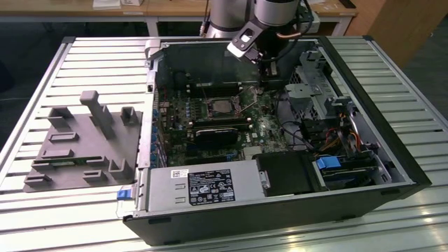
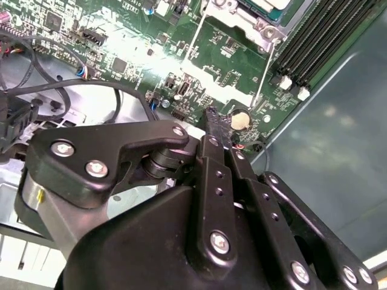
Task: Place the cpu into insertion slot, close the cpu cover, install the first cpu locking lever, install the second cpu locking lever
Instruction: 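Close the cpu cover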
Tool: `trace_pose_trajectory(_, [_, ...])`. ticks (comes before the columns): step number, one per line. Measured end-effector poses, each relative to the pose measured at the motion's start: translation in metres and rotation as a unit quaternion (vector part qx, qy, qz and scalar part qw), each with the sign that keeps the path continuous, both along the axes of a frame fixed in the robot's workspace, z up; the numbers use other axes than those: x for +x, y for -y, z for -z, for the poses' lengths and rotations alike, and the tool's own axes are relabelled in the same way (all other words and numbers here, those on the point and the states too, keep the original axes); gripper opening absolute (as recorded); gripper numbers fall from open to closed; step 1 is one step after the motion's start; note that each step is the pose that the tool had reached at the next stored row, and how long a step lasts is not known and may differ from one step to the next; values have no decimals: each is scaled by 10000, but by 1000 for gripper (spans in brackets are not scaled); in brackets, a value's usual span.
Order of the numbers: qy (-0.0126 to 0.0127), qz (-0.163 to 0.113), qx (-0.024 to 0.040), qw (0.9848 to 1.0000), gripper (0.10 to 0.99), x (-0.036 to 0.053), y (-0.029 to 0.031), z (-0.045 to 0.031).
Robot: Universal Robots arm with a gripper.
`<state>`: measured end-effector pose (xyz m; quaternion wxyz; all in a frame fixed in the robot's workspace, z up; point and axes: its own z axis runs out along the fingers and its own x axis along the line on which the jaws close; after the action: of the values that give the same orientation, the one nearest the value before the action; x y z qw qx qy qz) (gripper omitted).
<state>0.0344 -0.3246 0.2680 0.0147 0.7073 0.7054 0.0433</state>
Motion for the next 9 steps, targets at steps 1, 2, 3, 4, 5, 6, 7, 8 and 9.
trace_pose_trajectory(1, [0, 0, 0, 10000, 106, 4, 0, 14])
trace_pose_trajectory(2, [-1, 0, -1, 10000, 106, 9, 0, 29])
trace_pose_trajectory(3, [-2, 0, -1, 10000, 106, 13, 0, 42])
trace_pose_trajectory(4, [-3, 0, -2, 10000, 106, 20, 0, 55])
trace_pose_trajectory(5, [-5, 0, -3, 10000, 106, 27, 0, 67])
trace_pose_trajectory(6, [-7, 0, -4, 10000, 106, 33, 0, 80])
trace_pose_trajectory(7, [-8, 0, -5, 10000, 106, 40, 0, 94])
trace_pose_trajectory(8, [-10, 0, -6, 10000, 106, 45, 0, 109])
trace_pose_trajectory(9, [-13, 0, -7, 10000, 106, 50, 0, 123])
